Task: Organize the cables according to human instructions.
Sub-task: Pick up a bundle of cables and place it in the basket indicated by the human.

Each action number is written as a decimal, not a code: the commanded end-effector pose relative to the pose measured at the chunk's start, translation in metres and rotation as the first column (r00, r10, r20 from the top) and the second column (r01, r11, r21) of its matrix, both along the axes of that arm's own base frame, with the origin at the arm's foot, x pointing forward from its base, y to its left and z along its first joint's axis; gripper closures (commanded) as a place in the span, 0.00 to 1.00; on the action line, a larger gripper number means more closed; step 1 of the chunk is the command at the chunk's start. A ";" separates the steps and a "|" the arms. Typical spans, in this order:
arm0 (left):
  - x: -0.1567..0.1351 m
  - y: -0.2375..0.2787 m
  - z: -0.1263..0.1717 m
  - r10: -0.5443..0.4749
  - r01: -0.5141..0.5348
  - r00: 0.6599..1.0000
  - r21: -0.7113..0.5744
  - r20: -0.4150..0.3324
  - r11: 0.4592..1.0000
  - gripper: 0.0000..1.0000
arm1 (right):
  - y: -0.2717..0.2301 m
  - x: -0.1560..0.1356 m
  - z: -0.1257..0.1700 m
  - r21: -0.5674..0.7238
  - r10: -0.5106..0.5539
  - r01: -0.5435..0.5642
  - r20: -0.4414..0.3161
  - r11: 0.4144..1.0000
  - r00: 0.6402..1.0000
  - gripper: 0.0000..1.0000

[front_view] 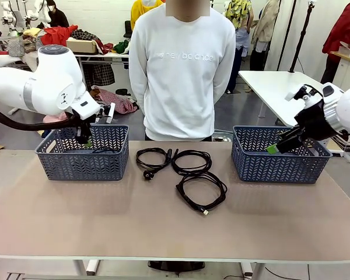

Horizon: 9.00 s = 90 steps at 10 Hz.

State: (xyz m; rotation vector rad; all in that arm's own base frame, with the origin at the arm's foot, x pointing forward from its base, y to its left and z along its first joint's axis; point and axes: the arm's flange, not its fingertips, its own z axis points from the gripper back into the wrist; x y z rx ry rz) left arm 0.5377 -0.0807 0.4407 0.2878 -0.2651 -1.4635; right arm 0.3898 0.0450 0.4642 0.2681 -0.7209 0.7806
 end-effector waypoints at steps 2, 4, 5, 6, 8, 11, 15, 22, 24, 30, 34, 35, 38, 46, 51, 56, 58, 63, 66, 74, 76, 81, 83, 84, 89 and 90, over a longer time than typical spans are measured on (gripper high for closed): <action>0.004 0.006 0.007 -0.015 0.015 0.998 -0.015 -0.053 1.000 0.22 | -0.001 0.002 -0.001 0.011 0.001 -0.001 0.001 1.000 1.000 0.00; 0.004 0.006 0.007 -0.014 0.014 0.998 -0.009 -0.066 1.000 0.03 | -0.001 0.002 -0.001 0.011 0.001 -0.001 0.001 1.000 1.000 0.00; 0.004 0.005 0.007 -0.016 0.016 0.997 -0.006 -0.069 1.000 0.00 | -0.001 0.002 -0.001 0.011 0.001 -0.001 0.001 1.000 1.000 0.00; 0.003 0.005 0.007 -0.014 0.014 0.997 -0.006 -0.071 1.000 0.00 | -0.001 0.002 -0.001 0.011 0.001 -0.001 0.001 1.000 1.000 0.00; 0.001 0.006 0.007 -0.011 0.011 0.998 -0.004 -0.067 1.000 0.00 | -0.001 0.002 -0.001 0.011 0.001 -0.001 0.001 1.000 1.000 0.00; 0.000 0.001 0.005 0.013 -0.013 0.998 0.004 -0.057 1.000 0.00 | -0.001 0.002 -0.001 0.011 0.001 -0.001 0.001 1.000 1.000 0.00; -0.003 -0.008 0.011 0.068 -0.071 0.996 -0.052 -0.066 0.996 0.00 | -0.001 0.002 -0.001 0.011 0.001 -0.001 0.001 1.000 1.000 0.00; -0.089 -0.077 0.035 0.062 -0.111 0.988 -0.362 -0.144 0.926 0.00 | -0.001 0.002 -0.001 0.011 0.001 -0.001 0.001 1.000 1.000 0.00; -0.108 -0.087 0.030 0.024 -0.081 0.990 -0.414 -0.141 0.907 0.00 | -0.001 0.002 -0.001 0.011 0.001 -0.001 0.001 1.000 1.000 0.00; -0.122 -0.106 0.025 0.002 -0.061 0.990 -0.413 -0.142 0.909 0.00 | -0.001 0.002 -0.001 0.011 0.001 -0.001 0.001 1.000 1.000 0.00; -0.122 -0.106 0.025 0.002 -0.061 0.990 -0.413 -0.142 0.909 0.00 | -0.001 0.002 -0.001 0.011 0.001 -0.001 0.001 1.000 1.000 0.00; -0.122 -0.106 0.025 0.002 -0.061 0.990 -0.413 -0.142 0.909 0.00 | -0.001 0.002 -0.001 0.011 0.001 -0.001 0.001 1.000 1.000 0.00; -0.122 -0.106 0.025 0.002 -0.061 0.990 -0.413 -0.142 0.909 0.00 | -0.001 0.002 -0.001 0.011 0.001 -0.001 0.001 1.000 1.000 0.00; -0.122 -0.106 0.025 0.002 -0.061 0.990 -0.413 -0.142 0.909 0.00 | -0.001 0.002 -0.001 0.011 0.001 -0.001 0.001 1.000 1.000 0.00; -0.122 -0.106 0.025 0.002 -0.061 0.990 -0.413 -0.142 0.909 0.00 | -0.001 0.002 -0.001 0.011 0.001 -0.001 0.001 1.000 1.000 0.00; -0.122 -0.106 0.025 0.002 -0.061 0.990 -0.413 -0.142 0.909 0.00 | -0.001 0.002 -0.001 0.011 0.001 -0.001 0.001 1.000 1.000 0.00; -0.122 -0.106 0.025 0.002 -0.061 0.990 -0.413 -0.142 0.909 0.00 | -0.001 0.002 -0.001 0.011 0.001 -0.001 0.001 1.000 1.000 0.00; -0.122 -0.106 0.025 0.002 -0.061 0.990 -0.413 -0.142 0.909 0.00 | 0.042 0.007 -0.004 -0.083 -0.029 0.025 -0.046 0.996 0.999 0.00; -0.122 -0.106 0.025 0.002 -0.061 0.990 -0.413 -0.142 0.909 0.00 | 0.086 0.009 -0.022 -0.094 -0.064 0.051 -0.144 0.994 0.987 0.00; -0.122 -0.106 0.025 0.002 -0.061 0.990 -0.413 -0.142 0.909 0.00 | 0.163 0.013 -0.055 -0.152 -0.041 0.007 -0.218 0.988 0.975 0.00; -0.122 -0.106 0.025 0.002 -0.061 0.990 -0.413 -0.142 0.909 0.00 | 0.163 0.007 -0.060 -0.164 -0.017 -0.018 -0.209 0.986 0.978 0.00; -0.122 -0.106 0.025 0.002 -0.061 0.990 -0.413 -0.142 0.909 0.00 | 0.173 0.013 -0.063 -0.150 -0.023 -0.016 -0.250 0.989 0.968 0.00; -0.122 -0.106 0.025 0.002 -0.061 0.990 -0.413 -0.142 0.909 0.00 | 0.189 0.019 -0.071 -0.108 -0.035 0.000 -0.325 0.994 0.945 0.00; -0.122 -0.106 0.025 0.002 -0.061 0.990 -0.413 -0.142 0.909 0.00 | 0.198 0.021 -0.077 -0.116 -0.048 0.008 -0.345 0.993 0.937 0.00; -0.122 -0.106 0.025 0.002 -0.061 0.990 -0.413 -0.142 0.909 0.00 | 0.258 0.033 -0.121 -0.189 -0.051 -0.024 -0.383 0.982 0.922 0.00; -0.122 -0.106 0.025 0.002 -0.061 0.990 -0.413 -0.142 0.909 0.00 | 0.266 0.034 -0.128 -0.204 -0.051 -0.031 -0.384 0.978 0.922 0.00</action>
